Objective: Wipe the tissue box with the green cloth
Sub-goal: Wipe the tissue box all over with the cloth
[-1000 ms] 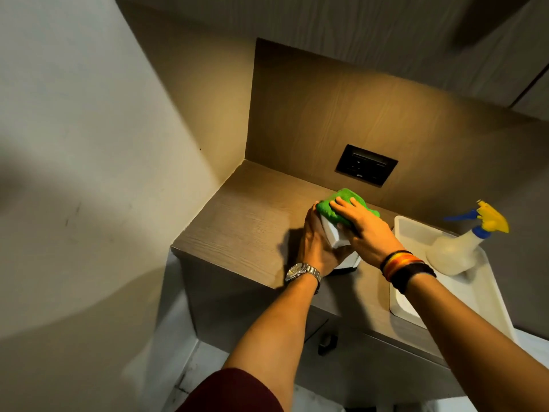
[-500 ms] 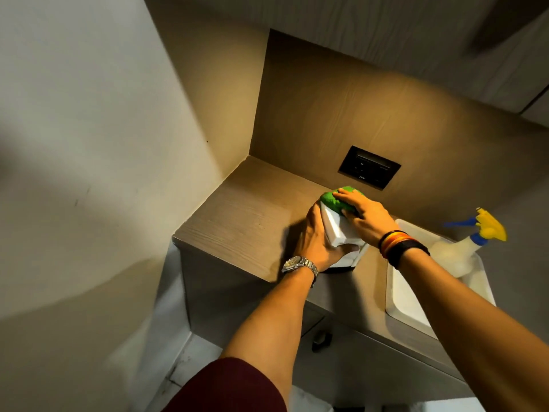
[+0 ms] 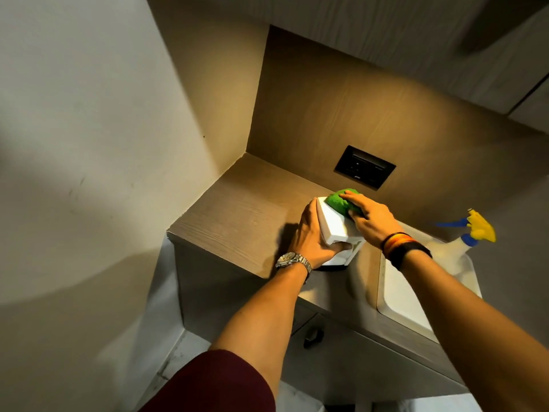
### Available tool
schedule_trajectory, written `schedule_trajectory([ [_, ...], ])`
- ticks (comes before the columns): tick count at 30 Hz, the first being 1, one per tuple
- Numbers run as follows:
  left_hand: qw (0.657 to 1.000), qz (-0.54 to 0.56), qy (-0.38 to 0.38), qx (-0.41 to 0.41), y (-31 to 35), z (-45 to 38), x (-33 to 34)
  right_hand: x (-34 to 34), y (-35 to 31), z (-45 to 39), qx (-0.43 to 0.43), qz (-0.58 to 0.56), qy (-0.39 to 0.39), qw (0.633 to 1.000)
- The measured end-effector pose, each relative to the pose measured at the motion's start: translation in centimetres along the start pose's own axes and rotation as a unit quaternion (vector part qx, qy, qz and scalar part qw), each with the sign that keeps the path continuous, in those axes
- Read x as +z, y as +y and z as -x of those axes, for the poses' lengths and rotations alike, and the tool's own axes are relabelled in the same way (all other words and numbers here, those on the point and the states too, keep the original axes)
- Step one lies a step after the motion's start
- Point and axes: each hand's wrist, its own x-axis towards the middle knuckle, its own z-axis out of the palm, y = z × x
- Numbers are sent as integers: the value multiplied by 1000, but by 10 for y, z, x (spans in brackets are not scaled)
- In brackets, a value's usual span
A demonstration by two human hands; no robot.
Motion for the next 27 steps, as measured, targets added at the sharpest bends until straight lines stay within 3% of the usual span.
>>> schedule_trajectory([
  [3, 1000, -22, -19, -6, 2, -3, -11, 13, -14, -9, 1, -7, 10, 1000],
  [8, 997, -23, -78, 0, 9, -2, -25, 2, 0, 42, -70, -19, -40, 997],
  [10, 994, -27, -107, -10, 12, -4, -32, -10, 8, 70, -66, -74, -47, 994],
  [12, 991, -38, -128, -12, 11, -7, -40, -15, 14, 98, -52, -170, -6, 984],
  [16, 984, -31, -177, 12, 8, -20, -57, 11, 29, 136, 40, -407, 170, 896],
  [19, 975, -113, -193, 19, 17, -27, -69, 40, 26, 134, 120, -480, 247, 833],
  [23, 960, -216, -138, 112, 51, -28, -59, 65, 2, 116, 173, -478, 315, 801],
  [27, 915, -333, -186, 130, 76, -30, -21, 87, -18, 107, 156, -513, 307, 787],
])
